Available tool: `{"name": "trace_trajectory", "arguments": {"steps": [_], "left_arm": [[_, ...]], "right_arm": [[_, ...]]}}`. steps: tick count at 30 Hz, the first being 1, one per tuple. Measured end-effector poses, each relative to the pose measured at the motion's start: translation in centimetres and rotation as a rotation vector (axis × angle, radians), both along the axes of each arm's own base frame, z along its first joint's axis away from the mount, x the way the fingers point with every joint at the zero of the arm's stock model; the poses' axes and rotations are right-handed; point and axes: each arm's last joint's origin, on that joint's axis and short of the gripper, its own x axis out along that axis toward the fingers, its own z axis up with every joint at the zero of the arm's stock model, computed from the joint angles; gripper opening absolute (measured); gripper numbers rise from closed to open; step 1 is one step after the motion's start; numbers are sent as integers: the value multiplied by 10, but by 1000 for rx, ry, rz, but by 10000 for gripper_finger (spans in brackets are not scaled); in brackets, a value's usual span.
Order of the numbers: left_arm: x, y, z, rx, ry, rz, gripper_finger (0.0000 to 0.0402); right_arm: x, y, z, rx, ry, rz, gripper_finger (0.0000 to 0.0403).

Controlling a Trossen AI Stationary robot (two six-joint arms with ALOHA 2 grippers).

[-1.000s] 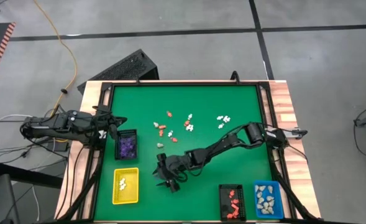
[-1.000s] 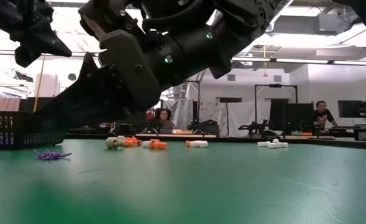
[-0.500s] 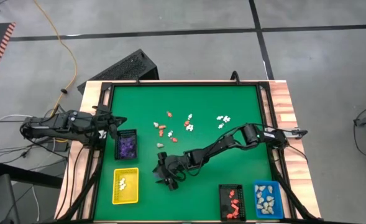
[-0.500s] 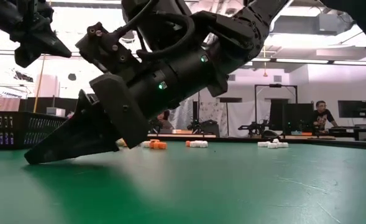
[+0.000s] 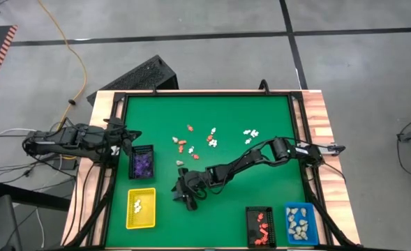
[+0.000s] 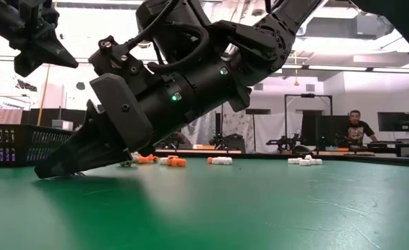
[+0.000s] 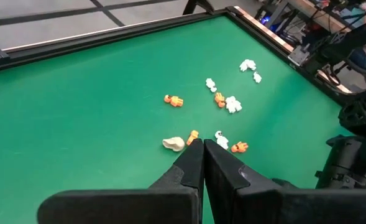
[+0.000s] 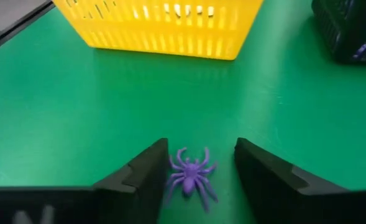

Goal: Sort Halloween decoration
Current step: Put the purple spider toy into the top black basket

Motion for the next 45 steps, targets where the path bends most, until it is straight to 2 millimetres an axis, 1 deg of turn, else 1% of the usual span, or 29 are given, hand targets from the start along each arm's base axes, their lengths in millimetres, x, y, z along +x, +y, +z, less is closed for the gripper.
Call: {"name": "trace_trajectory", "arguments": {"steps": [10,17,21,27,33,39,42,45], "left_arm": [[0,0,0,-1,0,1,0],[0,0,0,-1,0,0,0],[0,0,0,-2,-1,0,0],[0,0,0,-8,-3,-5,0],[0,0,0,-8,-2,-5,0],[0,0,0,-8,1,-5,0],[0,0,0,-8,2,-5,0],[0,0,0,-7,3,-5,0]], "right_arm": [[0,-1,0,1,0,-7,74],[1,0,2,28,-15,-8,13],[1,1,5,36,-35,-4,6],[1,-1,19,33,-40,-3,6],[14,-6,44,12,-93,-2,5],[27,-12,71,-59,-127,18,5],[33,-18,87,-85,-158,18,5],[37,-28,96,-105,-183,7,5]]}}
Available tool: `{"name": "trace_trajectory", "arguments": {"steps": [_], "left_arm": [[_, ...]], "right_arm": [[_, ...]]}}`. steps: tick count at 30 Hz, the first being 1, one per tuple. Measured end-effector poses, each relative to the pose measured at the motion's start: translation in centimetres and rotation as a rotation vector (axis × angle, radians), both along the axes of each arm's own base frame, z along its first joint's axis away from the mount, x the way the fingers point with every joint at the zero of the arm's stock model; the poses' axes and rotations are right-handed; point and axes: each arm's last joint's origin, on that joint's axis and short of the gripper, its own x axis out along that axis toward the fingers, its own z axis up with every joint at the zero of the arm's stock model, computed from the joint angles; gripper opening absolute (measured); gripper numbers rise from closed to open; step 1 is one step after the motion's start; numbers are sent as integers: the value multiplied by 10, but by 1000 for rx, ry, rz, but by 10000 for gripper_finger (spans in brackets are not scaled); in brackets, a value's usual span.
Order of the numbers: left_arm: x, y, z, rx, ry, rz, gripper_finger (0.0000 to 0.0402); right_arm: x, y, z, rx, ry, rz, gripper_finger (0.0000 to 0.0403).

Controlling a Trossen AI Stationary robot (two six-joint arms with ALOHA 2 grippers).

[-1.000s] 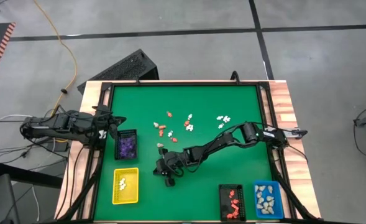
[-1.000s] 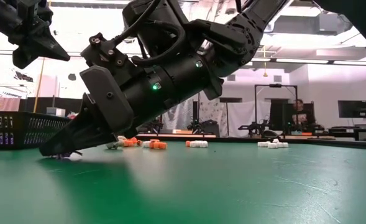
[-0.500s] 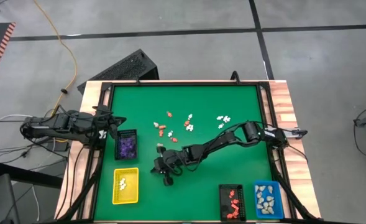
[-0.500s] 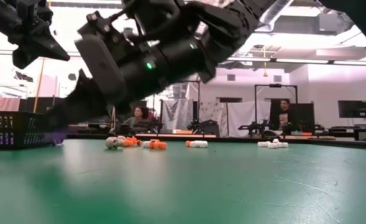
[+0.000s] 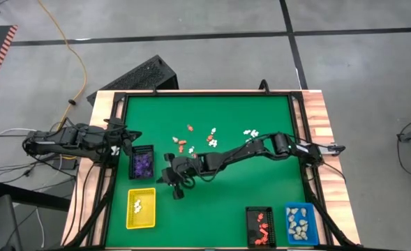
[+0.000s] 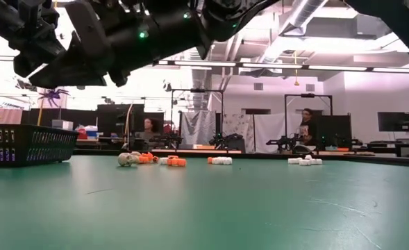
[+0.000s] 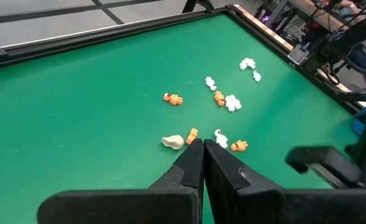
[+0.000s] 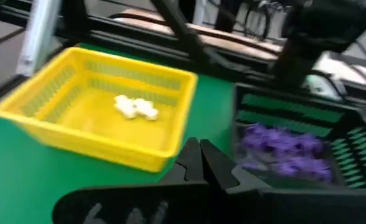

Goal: Sort Halloween decoration
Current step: Put the purple spider toy into the top black basket

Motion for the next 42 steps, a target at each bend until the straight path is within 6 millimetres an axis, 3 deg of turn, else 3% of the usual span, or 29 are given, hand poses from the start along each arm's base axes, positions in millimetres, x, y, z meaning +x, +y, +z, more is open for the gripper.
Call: {"name": "trace_trajectory", "arguments": {"steps": [5,13,31,35,42], "left_arm": [[0,0,0,14,4,13,0],[-1,1,-1,19,10,24,0],[-1,2,0,29,5,53,0],[-1,2,0,31,5,55,0],[-1,2,0,38,4,73,0]], "right_arm": [[8,-23,18,6,-71,-44,4],[15,-54,25,38,-170,-94,4],[17,-76,42,66,-336,-120,4],[20,-80,36,66,-344,-126,4],[46,-88,14,117,-311,-123,4]]}}
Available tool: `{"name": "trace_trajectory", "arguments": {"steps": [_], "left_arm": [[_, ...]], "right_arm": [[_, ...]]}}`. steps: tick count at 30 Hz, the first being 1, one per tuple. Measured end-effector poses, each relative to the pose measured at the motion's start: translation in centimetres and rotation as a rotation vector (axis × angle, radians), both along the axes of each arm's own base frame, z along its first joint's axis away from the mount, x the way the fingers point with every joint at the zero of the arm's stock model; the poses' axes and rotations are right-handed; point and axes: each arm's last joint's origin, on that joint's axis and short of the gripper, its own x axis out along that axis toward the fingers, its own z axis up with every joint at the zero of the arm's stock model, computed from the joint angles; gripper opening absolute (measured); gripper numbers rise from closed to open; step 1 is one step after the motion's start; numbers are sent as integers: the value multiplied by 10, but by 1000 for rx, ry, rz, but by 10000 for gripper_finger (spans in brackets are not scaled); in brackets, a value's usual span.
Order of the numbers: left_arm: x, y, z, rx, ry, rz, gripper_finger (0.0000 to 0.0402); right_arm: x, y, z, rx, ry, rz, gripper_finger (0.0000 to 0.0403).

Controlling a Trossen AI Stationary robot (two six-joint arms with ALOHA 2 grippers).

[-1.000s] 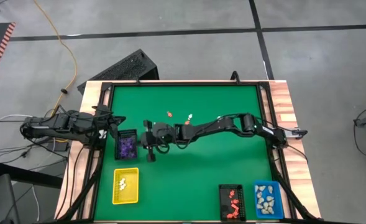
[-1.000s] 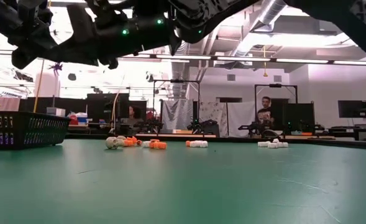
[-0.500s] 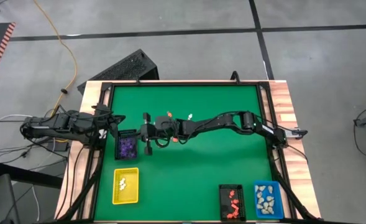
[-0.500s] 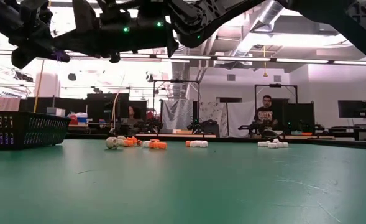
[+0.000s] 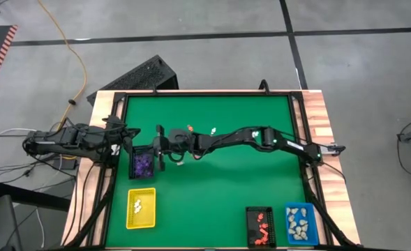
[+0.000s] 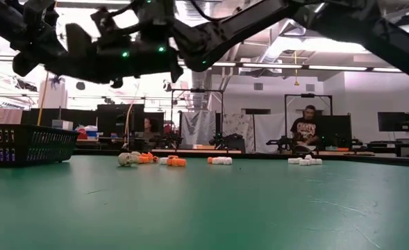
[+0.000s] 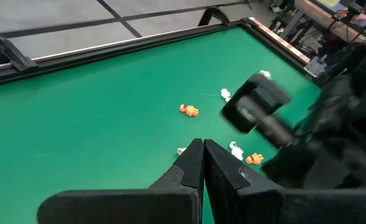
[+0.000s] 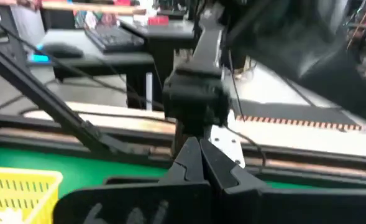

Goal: Sort Halloween decoration
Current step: Put the purple spider toy into the top black basket

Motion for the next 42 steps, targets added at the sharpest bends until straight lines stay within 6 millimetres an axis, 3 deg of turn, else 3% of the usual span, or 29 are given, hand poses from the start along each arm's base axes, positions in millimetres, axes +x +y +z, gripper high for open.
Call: {"name": "trace_trajectory", "arguments": {"steps": [9,21,28,34,42], "left_arm": [[0,0,0,-3,6,-7,0],[0,0,0,-12,0,-1,0],[0,-1,-1,-22,0,-17,0],[2,-3,1,28,26,-124,0],[6,-9,7,49,-12,-354,0]], "right_arm": [[12,1,-24,10,82,1,34],[11,2,-28,-6,112,22,164],[11,0,-28,-51,114,23,213],[11,-7,-24,-44,71,8,237],[10,-29,-20,17,45,-29,240]]}}
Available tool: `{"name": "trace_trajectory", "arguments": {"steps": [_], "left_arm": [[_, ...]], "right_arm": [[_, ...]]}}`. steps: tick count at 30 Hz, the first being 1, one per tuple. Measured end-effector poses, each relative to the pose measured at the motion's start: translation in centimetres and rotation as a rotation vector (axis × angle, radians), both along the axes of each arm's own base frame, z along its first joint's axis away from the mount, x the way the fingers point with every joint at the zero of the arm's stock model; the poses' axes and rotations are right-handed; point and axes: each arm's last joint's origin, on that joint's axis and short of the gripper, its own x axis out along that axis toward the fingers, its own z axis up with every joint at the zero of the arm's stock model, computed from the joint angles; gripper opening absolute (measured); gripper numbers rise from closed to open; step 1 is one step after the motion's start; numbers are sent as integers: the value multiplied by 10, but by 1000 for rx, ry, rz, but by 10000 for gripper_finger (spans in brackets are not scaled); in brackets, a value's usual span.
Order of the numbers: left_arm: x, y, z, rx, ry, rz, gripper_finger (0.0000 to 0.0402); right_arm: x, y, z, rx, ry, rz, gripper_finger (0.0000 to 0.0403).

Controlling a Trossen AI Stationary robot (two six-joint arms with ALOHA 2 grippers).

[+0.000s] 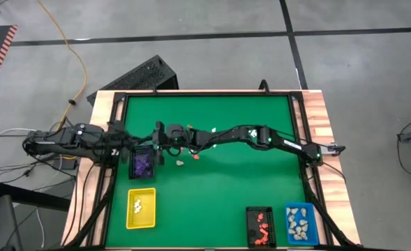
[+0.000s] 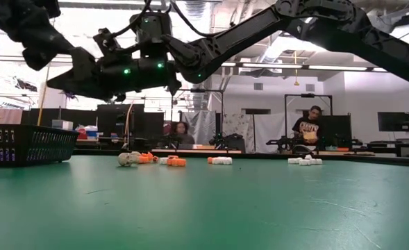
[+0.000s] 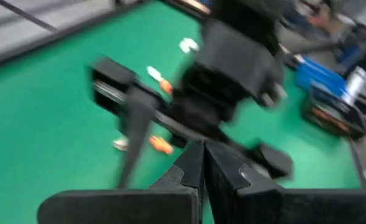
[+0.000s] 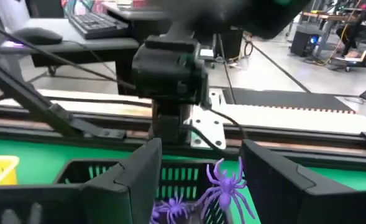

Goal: Sort Halloween decoration
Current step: Put the purple spider toy into the top black basket

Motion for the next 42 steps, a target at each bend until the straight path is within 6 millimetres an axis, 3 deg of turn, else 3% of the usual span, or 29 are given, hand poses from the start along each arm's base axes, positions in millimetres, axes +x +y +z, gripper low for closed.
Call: {"name": "trace_trajectory", "arguments": {"steps": [3,7,14,24,30,35,42], "left_arm": [[-2,-1,-5,-38,48,-44,0],[-6,2,-13,-84,117,87,0],[-3,1,-11,-101,100,92,0],[23,-5,-23,-59,298,15,0],[26,-3,-39,-24,473,256,0],[21,-5,-44,-102,510,320,0],[21,-14,-45,-225,539,196,0]], "right_arm": [[0,0,0,5,3,29,240],[0,6,1,6,-5,82,240],[0,12,3,-20,-33,98,240],[1,6,9,-23,-61,86,240],[1,7,8,-24,-60,79,240],[1,19,8,-24,-51,114,240],[1,18,6,-22,-31,109,240]]}}
